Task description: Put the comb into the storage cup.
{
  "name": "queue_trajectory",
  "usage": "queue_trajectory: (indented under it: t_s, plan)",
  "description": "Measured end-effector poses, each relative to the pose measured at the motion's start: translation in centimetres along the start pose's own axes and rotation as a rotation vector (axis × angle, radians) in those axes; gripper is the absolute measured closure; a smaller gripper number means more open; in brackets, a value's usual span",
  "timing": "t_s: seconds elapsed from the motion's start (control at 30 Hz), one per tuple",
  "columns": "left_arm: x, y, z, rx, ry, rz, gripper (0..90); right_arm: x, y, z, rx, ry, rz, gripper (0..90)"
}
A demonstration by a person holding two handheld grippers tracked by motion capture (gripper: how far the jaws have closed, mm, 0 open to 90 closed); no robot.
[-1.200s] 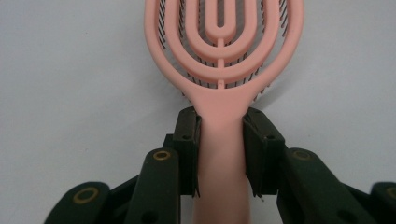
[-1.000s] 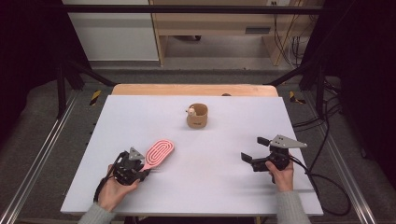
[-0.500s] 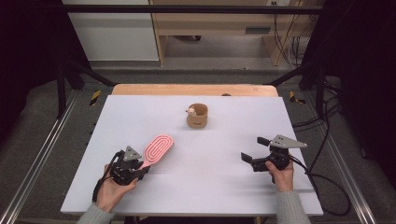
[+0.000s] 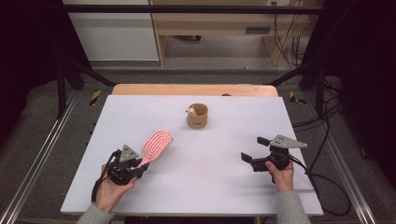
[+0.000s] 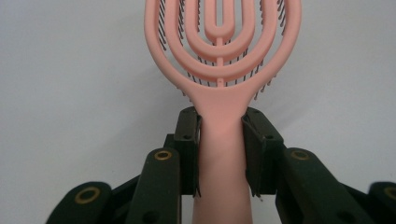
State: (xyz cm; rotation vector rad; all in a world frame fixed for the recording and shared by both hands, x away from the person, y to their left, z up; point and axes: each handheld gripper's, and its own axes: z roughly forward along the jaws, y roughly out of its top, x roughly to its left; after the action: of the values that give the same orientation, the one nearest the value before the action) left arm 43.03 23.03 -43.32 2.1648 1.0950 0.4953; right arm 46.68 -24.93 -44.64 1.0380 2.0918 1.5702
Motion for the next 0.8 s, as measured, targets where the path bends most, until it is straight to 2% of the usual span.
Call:
queue_trajectory:
  t_s: [0.8]
  plan:
    - [-0.49, 0.6, -0.73, -0.066, 0.009, 0.001, 69.2, 0.48, 0.36, 0.17, -0.009, 0.014, 0.001, 0.3]
